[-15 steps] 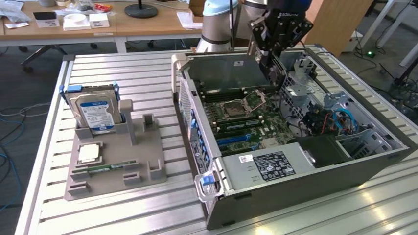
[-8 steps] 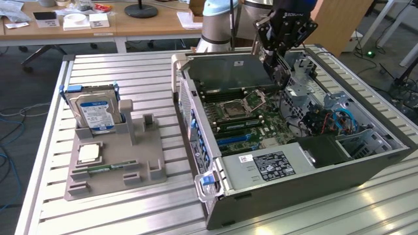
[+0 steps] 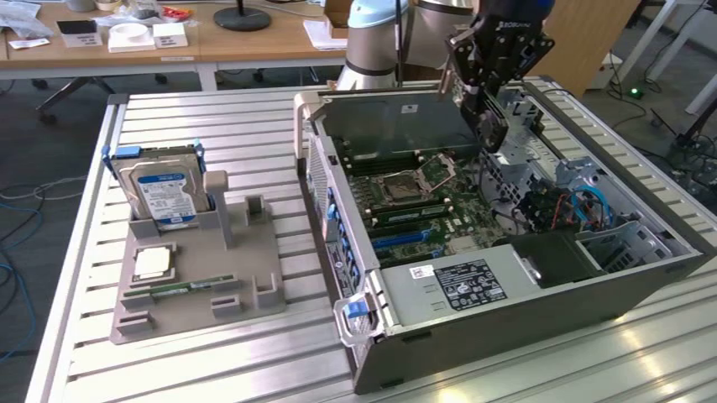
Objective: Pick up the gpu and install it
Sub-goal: 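Pick up the gpu and move the gpu toward the slot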
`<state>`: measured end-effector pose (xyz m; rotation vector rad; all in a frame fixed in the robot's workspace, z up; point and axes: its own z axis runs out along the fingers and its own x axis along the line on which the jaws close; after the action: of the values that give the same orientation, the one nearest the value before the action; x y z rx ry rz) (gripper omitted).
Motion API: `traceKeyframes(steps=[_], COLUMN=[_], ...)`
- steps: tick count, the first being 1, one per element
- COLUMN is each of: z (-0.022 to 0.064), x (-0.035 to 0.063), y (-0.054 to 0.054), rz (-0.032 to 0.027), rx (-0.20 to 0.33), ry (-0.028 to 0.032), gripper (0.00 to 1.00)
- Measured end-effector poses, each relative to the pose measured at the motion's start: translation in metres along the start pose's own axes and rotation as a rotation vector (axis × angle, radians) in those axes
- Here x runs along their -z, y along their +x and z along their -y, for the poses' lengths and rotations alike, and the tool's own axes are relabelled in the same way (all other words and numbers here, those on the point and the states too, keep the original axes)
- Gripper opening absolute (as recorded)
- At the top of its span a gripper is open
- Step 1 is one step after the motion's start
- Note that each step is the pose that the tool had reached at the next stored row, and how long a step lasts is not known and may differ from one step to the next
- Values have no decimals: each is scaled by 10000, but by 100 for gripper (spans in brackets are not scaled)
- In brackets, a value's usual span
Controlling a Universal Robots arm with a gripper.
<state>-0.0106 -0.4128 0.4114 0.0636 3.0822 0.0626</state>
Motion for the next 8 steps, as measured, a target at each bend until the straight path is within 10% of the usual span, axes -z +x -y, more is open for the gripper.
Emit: traceKeyframes(steps=[8], z=[-12], x=[-6], y=[-96], rz=[0], rx=[-1], ry=[1], gripper=[26])
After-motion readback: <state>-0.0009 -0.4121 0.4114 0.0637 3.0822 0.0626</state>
